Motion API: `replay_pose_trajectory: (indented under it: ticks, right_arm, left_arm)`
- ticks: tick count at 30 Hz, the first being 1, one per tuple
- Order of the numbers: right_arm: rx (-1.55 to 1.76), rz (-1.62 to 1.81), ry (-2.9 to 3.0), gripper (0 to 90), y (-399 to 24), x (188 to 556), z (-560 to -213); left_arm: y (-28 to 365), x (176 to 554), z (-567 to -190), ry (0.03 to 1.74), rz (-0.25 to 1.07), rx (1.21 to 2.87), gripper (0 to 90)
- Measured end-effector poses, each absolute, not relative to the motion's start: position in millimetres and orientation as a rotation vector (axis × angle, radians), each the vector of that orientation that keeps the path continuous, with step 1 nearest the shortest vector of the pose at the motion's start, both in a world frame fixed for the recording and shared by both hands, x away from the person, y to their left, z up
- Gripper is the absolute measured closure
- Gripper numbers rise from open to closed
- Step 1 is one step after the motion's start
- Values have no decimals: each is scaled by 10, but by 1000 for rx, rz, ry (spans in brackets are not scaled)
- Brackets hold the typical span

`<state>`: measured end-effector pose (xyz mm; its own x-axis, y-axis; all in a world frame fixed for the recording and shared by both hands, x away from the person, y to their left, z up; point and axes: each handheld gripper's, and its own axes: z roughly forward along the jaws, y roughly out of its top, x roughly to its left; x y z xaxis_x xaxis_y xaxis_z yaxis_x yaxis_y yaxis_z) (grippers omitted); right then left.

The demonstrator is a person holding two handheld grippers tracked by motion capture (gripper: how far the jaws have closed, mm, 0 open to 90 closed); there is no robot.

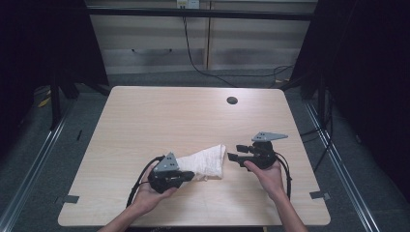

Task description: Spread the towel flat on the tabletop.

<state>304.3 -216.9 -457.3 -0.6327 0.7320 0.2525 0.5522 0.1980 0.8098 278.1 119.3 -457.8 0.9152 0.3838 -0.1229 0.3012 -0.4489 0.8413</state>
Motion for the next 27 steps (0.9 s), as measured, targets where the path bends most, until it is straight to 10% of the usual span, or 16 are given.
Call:
replay_pose_trajectory:
  ticks: [17,27]
  right_arm:
    - [1235,1428,2264,437,-2175,3037,-4541]
    - [1230,1397,2307,448,-2093,3064,-4602]
  left_arm:
    - [1613,2869,-3514,443,251,1809,878]
    - [1916,3101,-4060,610,239,1887,879]
